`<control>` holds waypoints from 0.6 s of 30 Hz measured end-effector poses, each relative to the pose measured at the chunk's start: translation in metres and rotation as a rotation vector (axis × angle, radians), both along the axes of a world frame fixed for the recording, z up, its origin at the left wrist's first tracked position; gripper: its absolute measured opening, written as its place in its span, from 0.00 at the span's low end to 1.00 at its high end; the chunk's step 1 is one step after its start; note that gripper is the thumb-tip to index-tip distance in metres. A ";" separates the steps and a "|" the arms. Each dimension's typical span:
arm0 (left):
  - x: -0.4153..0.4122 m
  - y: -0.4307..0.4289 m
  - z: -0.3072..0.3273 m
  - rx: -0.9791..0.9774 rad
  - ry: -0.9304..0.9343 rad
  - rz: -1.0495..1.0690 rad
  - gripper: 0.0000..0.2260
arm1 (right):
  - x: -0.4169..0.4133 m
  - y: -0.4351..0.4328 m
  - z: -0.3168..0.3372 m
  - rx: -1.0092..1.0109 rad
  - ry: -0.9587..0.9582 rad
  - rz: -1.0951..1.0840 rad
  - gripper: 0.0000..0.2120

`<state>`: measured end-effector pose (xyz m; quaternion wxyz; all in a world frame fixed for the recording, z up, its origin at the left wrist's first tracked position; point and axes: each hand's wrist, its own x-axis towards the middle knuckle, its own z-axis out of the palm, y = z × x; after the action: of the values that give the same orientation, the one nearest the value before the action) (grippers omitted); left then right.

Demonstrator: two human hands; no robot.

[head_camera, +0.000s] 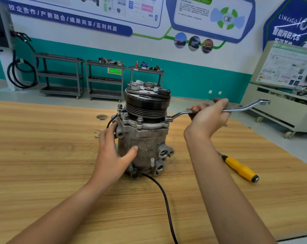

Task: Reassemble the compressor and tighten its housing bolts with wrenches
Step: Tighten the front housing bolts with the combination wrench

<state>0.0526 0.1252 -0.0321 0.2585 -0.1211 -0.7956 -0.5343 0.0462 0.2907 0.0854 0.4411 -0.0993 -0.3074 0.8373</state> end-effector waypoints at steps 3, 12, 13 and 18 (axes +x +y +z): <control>-0.001 0.000 0.000 0.002 0.005 0.001 0.35 | 0.020 -0.011 -0.009 0.066 0.057 -0.047 0.08; -0.002 0.000 -0.001 0.009 0.028 -0.006 0.36 | 0.045 -0.049 -0.055 0.606 0.320 -0.274 0.09; -0.001 0.000 -0.001 0.006 0.031 -0.005 0.36 | 0.045 -0.051 -0.061 0.742 0.341 -0.304 0.11; 0.001 -0.001 0.001 0.007 0.018 -0.045 0.37 | 0.049 -0.057 -0.069 1.352 0.256 -0.580 0.18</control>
<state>0.0540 0.1239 -0.0315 0.2538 -0.1428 -0.7884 -0.5418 0.0949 0.2336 0.0166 0.6414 0.2149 -0.6629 0.3208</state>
